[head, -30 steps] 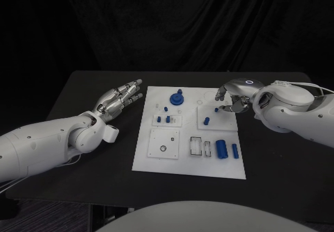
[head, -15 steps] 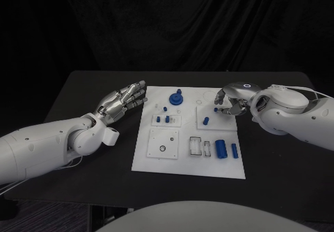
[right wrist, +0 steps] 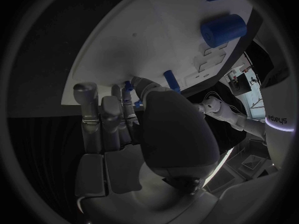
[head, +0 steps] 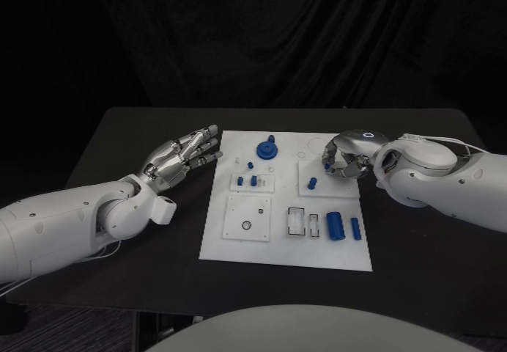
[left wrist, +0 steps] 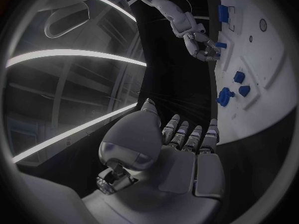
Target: Assemble the parts on the task board
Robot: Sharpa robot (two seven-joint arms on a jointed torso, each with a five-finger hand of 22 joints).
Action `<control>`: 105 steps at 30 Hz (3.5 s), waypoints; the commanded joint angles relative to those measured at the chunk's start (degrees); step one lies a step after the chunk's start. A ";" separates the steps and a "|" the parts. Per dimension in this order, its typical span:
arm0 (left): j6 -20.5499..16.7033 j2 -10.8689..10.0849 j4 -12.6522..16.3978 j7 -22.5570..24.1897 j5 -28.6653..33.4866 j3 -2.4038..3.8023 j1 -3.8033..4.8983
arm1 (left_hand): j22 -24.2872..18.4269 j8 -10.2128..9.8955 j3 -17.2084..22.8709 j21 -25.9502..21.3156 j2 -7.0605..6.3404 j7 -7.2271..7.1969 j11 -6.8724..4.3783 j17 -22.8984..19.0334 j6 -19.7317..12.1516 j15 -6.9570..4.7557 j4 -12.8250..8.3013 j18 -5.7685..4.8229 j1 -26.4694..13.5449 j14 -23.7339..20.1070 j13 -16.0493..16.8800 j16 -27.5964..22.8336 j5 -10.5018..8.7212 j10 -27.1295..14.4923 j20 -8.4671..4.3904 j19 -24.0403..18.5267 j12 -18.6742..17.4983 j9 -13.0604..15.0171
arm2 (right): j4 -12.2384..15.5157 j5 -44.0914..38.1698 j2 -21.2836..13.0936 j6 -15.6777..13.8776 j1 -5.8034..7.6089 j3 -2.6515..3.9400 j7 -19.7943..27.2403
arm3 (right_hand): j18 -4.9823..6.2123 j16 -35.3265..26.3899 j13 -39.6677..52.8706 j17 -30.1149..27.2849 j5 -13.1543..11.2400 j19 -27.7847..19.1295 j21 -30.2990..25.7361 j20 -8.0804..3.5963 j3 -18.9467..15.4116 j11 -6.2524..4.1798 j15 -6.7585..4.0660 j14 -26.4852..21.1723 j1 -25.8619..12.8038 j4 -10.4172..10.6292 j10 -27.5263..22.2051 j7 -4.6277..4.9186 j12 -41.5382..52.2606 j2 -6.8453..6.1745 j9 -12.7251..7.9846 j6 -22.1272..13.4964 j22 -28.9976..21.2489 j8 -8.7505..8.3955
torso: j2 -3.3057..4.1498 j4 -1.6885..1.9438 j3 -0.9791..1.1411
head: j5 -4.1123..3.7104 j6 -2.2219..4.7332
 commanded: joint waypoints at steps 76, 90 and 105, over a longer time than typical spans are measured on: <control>2.66 0.65 0.12 -1.16 0.57 0.04 -2.26 | -0.52 0.34 3.03 0.81 0.26 1.42 1.00 0.44 1.36 1.05 -0.34 -0.58 8.32 2.35 0.16 1.01 8.97 0.34 -0.14 1.50 0.67 0.19 | 15.18 -2.00 5.54 -1.19 0.23 -0.03 2.35 | -1.40 1.56 1.79 0.08 -1.64 1.90 4.79 -1.75 4.79 -1.73 -1.98 1.44 5.02 -8.10 5.49 -0.57 2.78 1.62 3.90 5.30 5.83 2.56 | -0.08 0.14 -0.12 | 1.67 -0.01; 2.80 1.10 -0.11 -1.45 0.57 0.04 -2.27 | -0.47 0.37 3.10 0.84 0.34 1.39 1.12 0.45 1.51 1.07 -0.30 -0.60 8.36 2.38 0.18 1.04 8.99 0.43 -0.13 1.56 0.79 0.21 | 11.83 -4.71 9.80 -0.07 -2.61 -0.03 2.41 | -1.53 2.00 1.83 0.42 -1.39 2.22 5.60 -1.77 4.74 -1.67 -1.96 1.78 4.96 -8.28 5.45 -0.52 2.74 1.41 3.98 5.07 5.99 2.32 | -0.15 0.23 -0.16 | 1.99 -0.01; 3.23 1.58 -0.76 -1.17 0.57 0.04 -2.37 | -0.28 0.50 3.29 0.97 0.47 1.43 1.26 0.52 2.01 1.20 -0.20 -0.68 8.51 2.72 0.24 1.21 9.04 0.73 -0.10 1.82 1.12 0.29 | 9.98 -4.83 11.13 -0.70 -4.74 -0.03 2.98 | -1.54 1.98 1.83 0.34 -1.65 2.24 5.64 -1.77 4.70 -1.66 -1.94 1.78 4.97 -8.43 5.49 -0.53 2.69 1.29 4.08 5.15 5.98 2.29 | -0.12 0.06 -0.10 | 2.26 -0.01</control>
